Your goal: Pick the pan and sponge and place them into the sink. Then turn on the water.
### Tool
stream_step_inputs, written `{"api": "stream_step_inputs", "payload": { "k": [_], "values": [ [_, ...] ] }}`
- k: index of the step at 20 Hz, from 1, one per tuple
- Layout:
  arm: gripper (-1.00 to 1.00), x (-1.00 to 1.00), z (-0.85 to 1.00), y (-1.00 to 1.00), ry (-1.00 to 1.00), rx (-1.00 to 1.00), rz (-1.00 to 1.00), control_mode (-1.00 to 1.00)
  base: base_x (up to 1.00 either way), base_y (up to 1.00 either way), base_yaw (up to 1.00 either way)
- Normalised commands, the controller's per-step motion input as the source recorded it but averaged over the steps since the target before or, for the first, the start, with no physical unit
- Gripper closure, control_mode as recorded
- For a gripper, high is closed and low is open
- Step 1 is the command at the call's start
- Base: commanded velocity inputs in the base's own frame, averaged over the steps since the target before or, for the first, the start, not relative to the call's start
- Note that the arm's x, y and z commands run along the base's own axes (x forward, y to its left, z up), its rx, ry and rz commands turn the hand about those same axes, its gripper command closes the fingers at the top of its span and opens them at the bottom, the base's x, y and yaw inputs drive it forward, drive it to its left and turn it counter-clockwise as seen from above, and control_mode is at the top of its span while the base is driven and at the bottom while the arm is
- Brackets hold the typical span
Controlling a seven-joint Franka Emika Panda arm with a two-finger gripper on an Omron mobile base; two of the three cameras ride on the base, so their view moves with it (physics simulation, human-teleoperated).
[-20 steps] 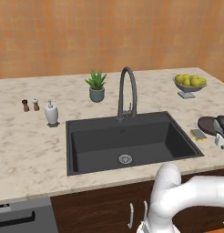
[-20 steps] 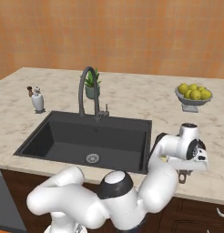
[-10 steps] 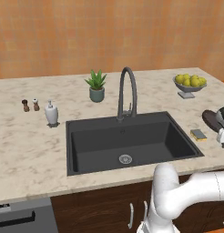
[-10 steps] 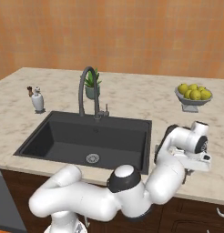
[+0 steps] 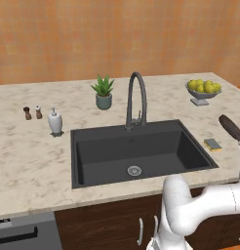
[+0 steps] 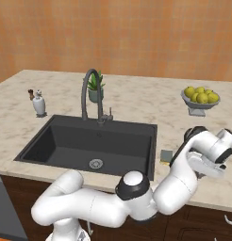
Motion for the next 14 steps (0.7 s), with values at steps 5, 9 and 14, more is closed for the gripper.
{"api": "stream_step_inputs", "payload": {
  "k": [5, 9, 14],
  "values": [
    [1.0, -0.12, 0.45, 0.33, -0.43, 0.0, -0.06, -1.0, 0.0, 0.0, 0.0],
    [1.0, -0.13, 0.56, 0.45, -0.46, 0.0, -0.08, -1.0, 0.0, 0.0, 0.0],
    [1.0, -0.13, 0.6, 0.58, -0.42, -0.04, -0.05, -1.0, 0.0, 0.0, 0.0]
  ]
}}
